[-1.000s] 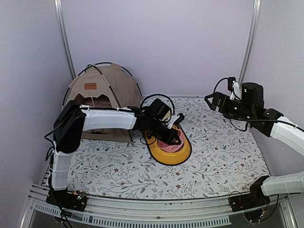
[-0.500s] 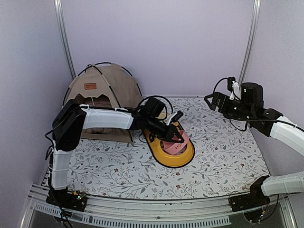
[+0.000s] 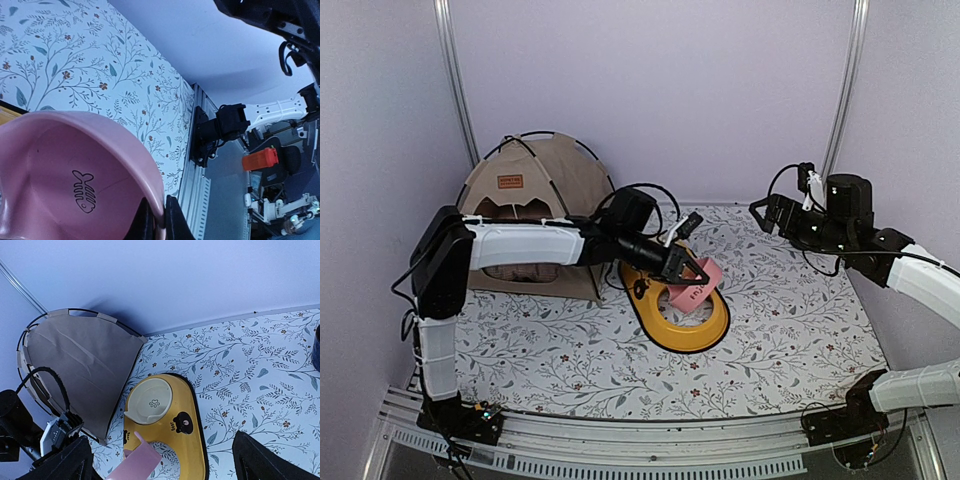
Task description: Set up the pet tent
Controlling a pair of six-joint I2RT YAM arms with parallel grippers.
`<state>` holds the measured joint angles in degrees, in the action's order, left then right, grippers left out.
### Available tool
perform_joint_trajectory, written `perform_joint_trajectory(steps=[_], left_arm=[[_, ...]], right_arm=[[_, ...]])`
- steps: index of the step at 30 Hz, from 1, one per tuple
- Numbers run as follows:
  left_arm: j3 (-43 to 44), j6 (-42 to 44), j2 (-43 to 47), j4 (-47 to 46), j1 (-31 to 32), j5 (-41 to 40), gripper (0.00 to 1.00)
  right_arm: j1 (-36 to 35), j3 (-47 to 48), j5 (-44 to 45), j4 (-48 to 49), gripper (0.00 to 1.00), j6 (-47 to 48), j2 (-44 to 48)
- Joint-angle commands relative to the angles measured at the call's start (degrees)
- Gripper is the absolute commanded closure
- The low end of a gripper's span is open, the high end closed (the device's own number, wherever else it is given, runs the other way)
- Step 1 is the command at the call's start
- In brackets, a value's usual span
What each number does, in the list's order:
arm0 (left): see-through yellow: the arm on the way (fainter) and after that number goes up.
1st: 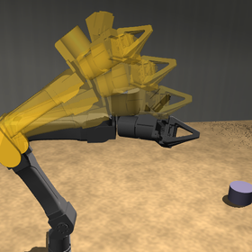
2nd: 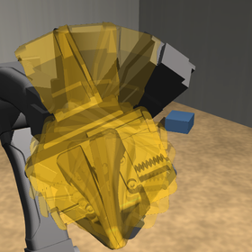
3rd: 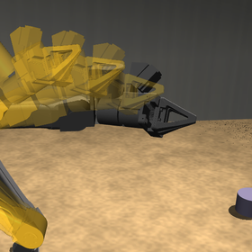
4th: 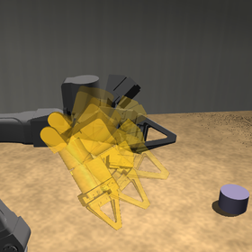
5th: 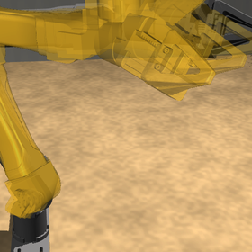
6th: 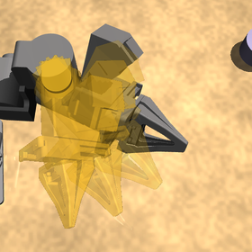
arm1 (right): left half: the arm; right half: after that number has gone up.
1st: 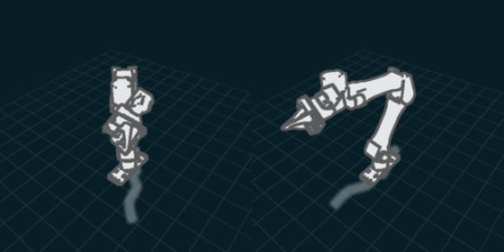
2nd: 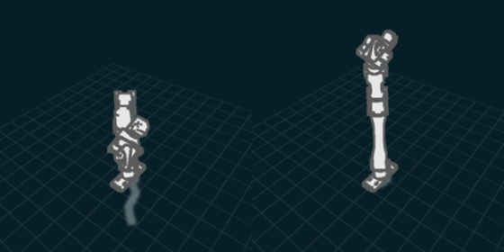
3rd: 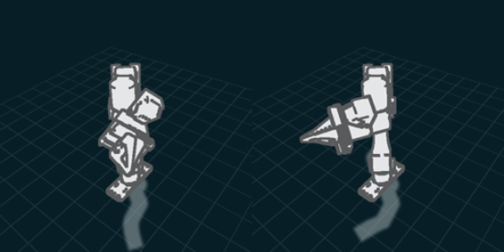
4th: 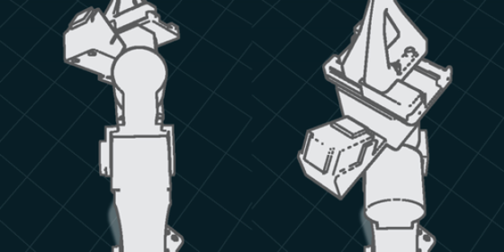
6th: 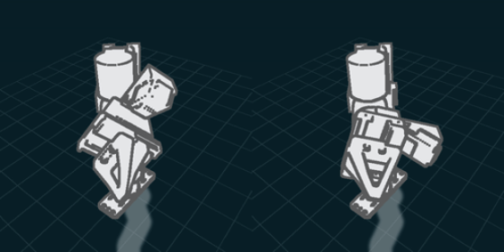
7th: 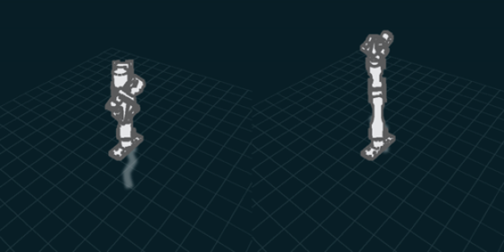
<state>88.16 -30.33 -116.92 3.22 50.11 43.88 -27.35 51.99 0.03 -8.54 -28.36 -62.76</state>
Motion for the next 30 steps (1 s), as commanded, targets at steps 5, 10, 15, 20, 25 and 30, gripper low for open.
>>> perform_joint_trajectory(steps=[5, 10, 15, 20, 25, 30], left_arm=[[8.27, 15.68, 2.10, 17.13, 4.45, -23.56, 1.00], [12.55, 19.67, -1.68, 22.90, 7.47, -33.35, 1.00], [16.40, 21.19, -5.85, 25.85, 10.04, -39.67, 1.00], [18.94, 21.70, -9.22, 28.49, 10.82, -44.75, 1.00], [19.66, 21.89, -10.79, 29.31, 11.19, -45.41, 0.99], [20.24, 21.98, -11.46, 30.13, 11.57, -46.13, 0.83]], right_arm=[[-0.16, 1.51, -0.12, 1.07, 0.01, 0.06, -0.85], [-0.20, 1.78, -0.10, 1.02, 0.01, 0.10, -1.28], [-0.13, 1.67, -0.05, 0.60, 0.01, 0.06, -1.31], [-0.16, 1.35, 0.07, 0.20, 0.01, 0.02, -0.80], [-0.16, 1.25, 0.40, -0.07, 0.01, 0.23, -0.63], [-0.16, 1.24, 0.34, -0.08, 0.01, 0.32, -0.82]])
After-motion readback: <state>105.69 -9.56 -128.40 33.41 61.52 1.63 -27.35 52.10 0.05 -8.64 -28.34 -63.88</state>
